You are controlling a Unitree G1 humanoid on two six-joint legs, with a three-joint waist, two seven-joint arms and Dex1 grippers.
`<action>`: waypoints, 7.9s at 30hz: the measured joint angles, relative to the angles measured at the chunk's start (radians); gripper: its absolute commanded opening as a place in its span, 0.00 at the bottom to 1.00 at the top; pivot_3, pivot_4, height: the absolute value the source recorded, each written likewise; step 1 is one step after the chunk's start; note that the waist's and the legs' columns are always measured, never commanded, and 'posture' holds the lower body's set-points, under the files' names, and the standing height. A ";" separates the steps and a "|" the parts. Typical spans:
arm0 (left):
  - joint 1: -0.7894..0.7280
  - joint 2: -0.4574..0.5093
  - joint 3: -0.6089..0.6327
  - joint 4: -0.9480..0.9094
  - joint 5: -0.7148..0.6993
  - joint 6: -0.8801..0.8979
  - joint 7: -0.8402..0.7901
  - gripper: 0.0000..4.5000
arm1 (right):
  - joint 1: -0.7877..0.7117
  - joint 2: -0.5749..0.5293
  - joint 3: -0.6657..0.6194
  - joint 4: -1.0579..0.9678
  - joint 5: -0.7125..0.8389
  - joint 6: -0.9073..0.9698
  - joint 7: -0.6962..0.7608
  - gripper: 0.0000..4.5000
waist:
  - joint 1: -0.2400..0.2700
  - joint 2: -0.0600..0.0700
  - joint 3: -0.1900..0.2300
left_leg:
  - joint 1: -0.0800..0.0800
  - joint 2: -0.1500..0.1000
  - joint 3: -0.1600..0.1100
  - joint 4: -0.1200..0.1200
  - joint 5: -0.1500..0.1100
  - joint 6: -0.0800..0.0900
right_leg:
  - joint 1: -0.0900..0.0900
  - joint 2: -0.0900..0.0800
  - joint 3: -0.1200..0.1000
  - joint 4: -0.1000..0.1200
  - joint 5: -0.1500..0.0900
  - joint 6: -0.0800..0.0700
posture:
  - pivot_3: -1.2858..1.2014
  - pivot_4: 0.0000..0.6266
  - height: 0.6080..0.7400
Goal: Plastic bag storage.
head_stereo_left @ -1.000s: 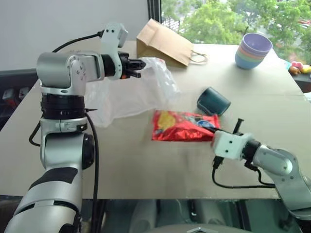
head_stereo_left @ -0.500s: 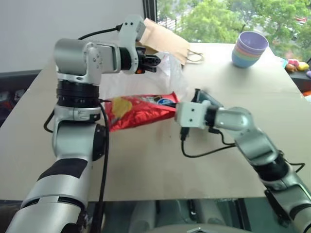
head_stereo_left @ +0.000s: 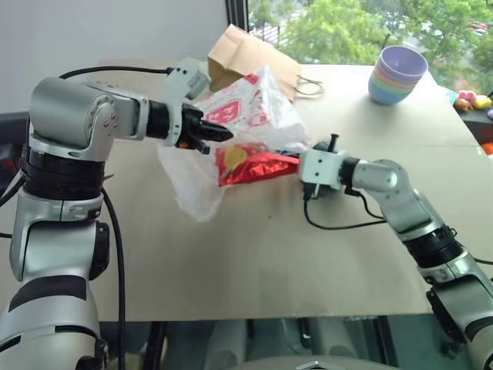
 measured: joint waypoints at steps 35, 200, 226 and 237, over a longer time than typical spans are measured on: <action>0.163 -0.319 0.358 -0.108 -0.049 -0.043 0.448 0.00 | 0.036 0.187 -0.085 -0.234 0.164 0.334 0.019 0.99 | -0.001 0.002 0.002 | 0.000 -0.002 -0.009 0.001 0.001 -0.002 | 0.001 -0.003 -0.002 0.003 0.001 -0.001 | 0.52 0.24 1.00; 0.255 -0.326 0.429 -0.125 -0.328 -0.189 0.489 0.00 | 0.102 0.317 -0.166 -0.380 0.184 0.632 -0.190 0.96 | 0.000 0.006 0.003 | 0.002 -0.005 -0.023 -0.011 0.010 -0.015 | 0.002 0.001 -0.013 0.000 0.000 -0.008 | 0.52 0.24 1.00; 0.313 -0.362 0.421 -0.181 -0.344 -0.331 0.403 0.00 | 0.423 -0.003 -0.423 -0.581 0.288 0.824 -0.332 0.96 | 0.000 0.005 0.003 | 0.001 -0.006 -0.022 -0.010 0.010 -0.013 | 0.002 -0.001 -0.012 -0.001 0.000 -0.007 | 0.52 0.24 1.00; 1.059 0.005 0.789 -0.482 -0.692 -0.144 0.136 0.11 | 0.230 0.018 -0.417 0.052 0.290 0.387 -0.315 0.46 | -0.028 0.007 0.004 | 0.004 -0.002 -0.017 -0.012 0.009 -0.013 | 0.002 0.002 -0.009 -0.001 -0.002 -0.007 | 0.52 0.24 1.00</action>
